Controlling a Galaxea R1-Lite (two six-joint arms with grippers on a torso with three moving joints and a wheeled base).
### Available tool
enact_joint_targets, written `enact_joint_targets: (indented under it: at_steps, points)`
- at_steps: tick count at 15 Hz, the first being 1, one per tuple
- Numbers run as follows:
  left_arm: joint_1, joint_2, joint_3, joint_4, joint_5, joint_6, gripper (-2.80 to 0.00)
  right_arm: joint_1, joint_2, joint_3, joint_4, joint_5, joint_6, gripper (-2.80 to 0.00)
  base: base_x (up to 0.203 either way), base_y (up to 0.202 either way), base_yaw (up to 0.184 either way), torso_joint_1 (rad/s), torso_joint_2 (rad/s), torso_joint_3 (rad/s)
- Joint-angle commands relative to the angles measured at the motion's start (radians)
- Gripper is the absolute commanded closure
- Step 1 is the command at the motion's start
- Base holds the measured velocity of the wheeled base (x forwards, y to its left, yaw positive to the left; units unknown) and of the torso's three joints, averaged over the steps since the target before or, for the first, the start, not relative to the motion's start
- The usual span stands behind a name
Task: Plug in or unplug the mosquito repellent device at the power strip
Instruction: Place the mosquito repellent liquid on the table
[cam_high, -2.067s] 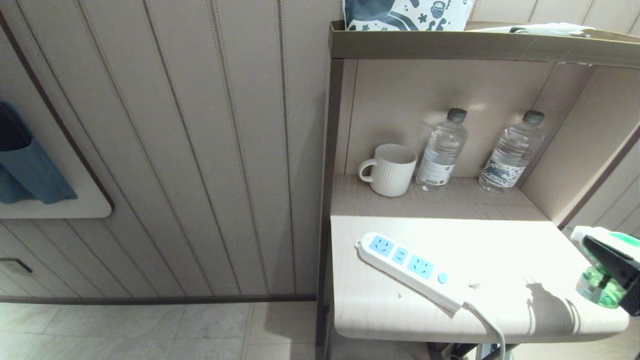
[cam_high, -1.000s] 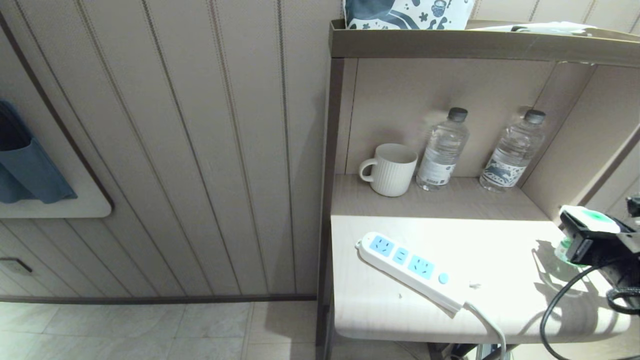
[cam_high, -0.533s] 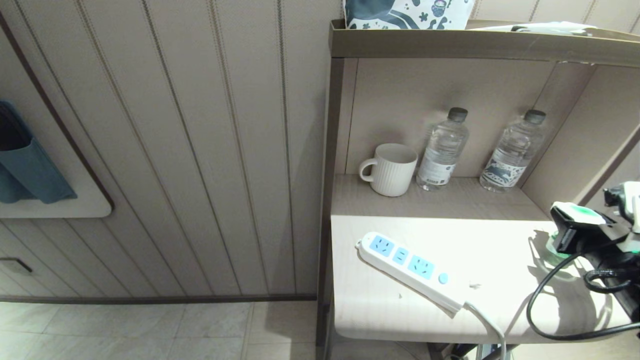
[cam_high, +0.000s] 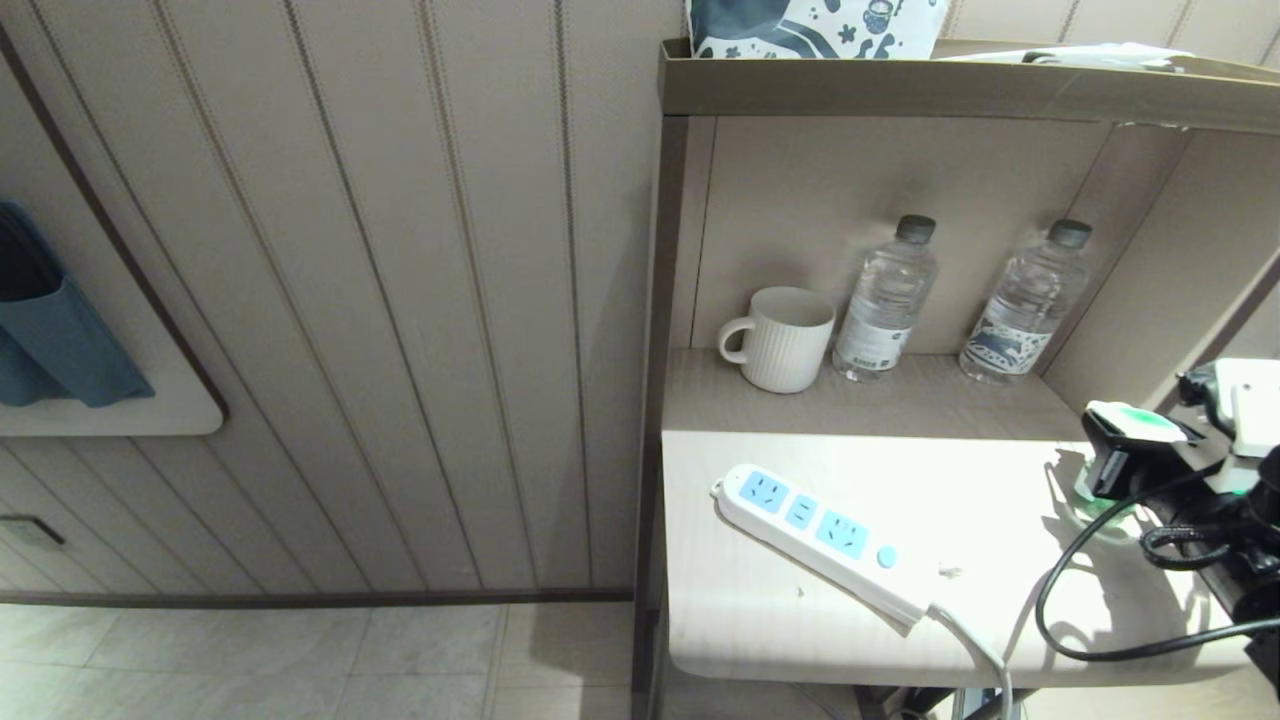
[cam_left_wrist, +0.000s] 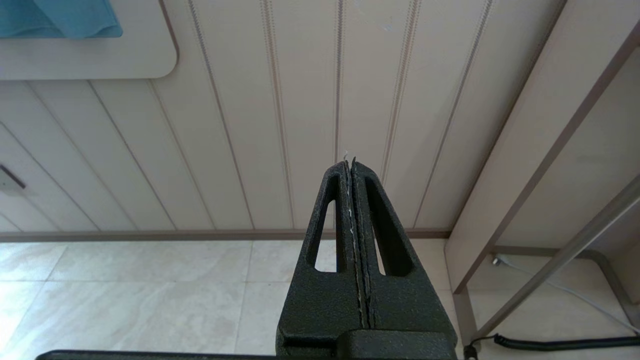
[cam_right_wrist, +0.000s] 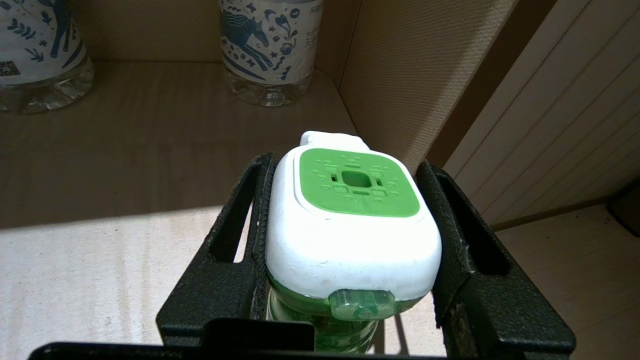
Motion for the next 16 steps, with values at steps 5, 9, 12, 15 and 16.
enact_joint_targets:
  at_steps: [5,9,12,15,16]
  points:
    - [0.000,0.001,0.000,0.000,0.000,0.001,0.00,0.023,0.009,-0.002,-0.047,-0.030,-0.002,-2.80,0.000,0.000,0.000,0.000,0.00,0.000]
    - [0.000,0.001,0.000,0.000,0.000,0.001,0.00,0.023,0.003,0.001,-0.047,-0.030,-0.001,-2.80,0.000,0.000,0.000,0.000,0.00,0.000]
    - [0.000,0.001,0.000,0.000,0.000,0.001,0.00,0.023,-0.001,0.012,-0.047,-0.030,0.002,-2.80,0.000,0.000,0.000,0.000,0.00,0.000]
    - [0.000,0.001,0.000,0.000,0.000,0.001,0.00,0.023,-0.047,0.021,-0.047,-0.028,0.003,-2.80,0.000,0.000,0.000,0.000,0.00,0.000]
    - [0.000,0.001,0.000,0.000,0.000,0.001,0.00,0.025,-0.088,0.025,-0.047,-0.026,0.005,-2.80,0.000,0.000,0.000,0.000,0.00,0.000]
